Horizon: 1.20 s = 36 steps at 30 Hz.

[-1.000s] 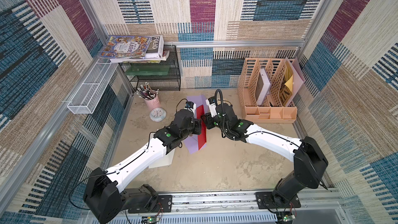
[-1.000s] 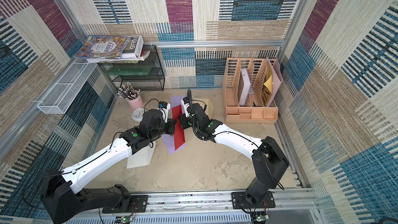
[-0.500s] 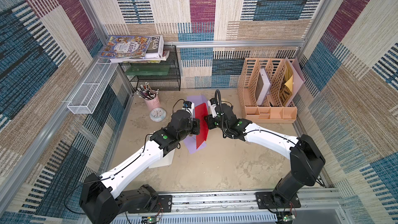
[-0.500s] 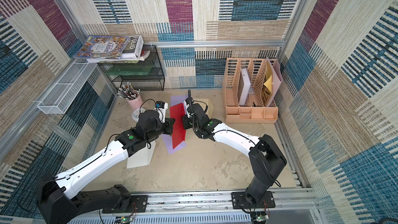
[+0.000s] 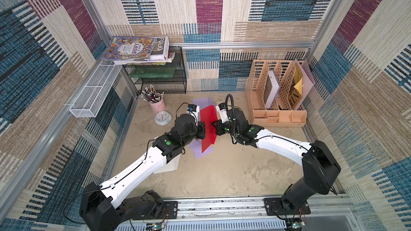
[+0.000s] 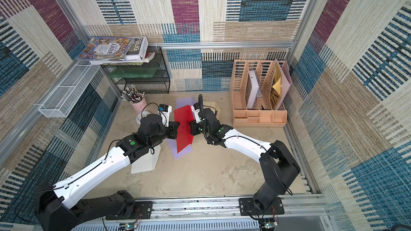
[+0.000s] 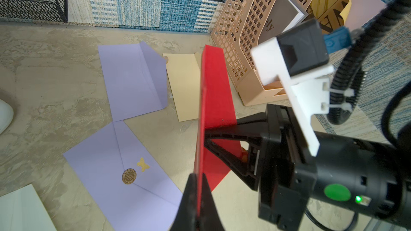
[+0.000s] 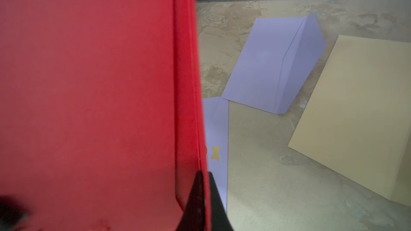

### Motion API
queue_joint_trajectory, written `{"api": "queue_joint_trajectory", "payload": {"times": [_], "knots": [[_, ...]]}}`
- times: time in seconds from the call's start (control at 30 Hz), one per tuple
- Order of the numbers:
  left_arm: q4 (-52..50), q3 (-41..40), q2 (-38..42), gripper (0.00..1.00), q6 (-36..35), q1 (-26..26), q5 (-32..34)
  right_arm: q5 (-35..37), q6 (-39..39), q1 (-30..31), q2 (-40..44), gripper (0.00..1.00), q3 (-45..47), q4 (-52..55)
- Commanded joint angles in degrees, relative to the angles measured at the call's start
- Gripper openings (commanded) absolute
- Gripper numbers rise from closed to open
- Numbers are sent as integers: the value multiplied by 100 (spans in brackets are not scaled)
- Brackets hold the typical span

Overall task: Open the envelope
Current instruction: Open the envelope flap on the envelope.

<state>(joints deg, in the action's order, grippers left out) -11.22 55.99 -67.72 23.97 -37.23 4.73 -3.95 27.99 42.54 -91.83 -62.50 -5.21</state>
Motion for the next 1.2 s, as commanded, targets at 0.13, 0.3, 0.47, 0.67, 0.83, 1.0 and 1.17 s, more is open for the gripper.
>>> {"api": "queue_joint_trajectory", "payload": {"times": [0.13,0.3,0.47,0.67,0.83,1.0,1.17], "knots": [[0,-9,12,0,-135,28,268,-404,10,-50,208,6,256,-360],[-47,-17,22,0,-147,110,251,-542,-71,-53,443,9,465,-469],[71,-38,64,0,-116,137,19,-544,-121,-77,574,17,623,-465],[191,-70,84,0,-65,140,-187,-593,-113,-119,557,20,634,-492],[237,-87,108,0,-43,140,-256,-609,-109,-140,518,19,560,-529],[322,-142,152,0,-11,156,-323,-682,-113,-156,469,10,502,-543],[402,-237,163,0,97,242,-462,-749,-133,-167,473,4,494,-575]]}}
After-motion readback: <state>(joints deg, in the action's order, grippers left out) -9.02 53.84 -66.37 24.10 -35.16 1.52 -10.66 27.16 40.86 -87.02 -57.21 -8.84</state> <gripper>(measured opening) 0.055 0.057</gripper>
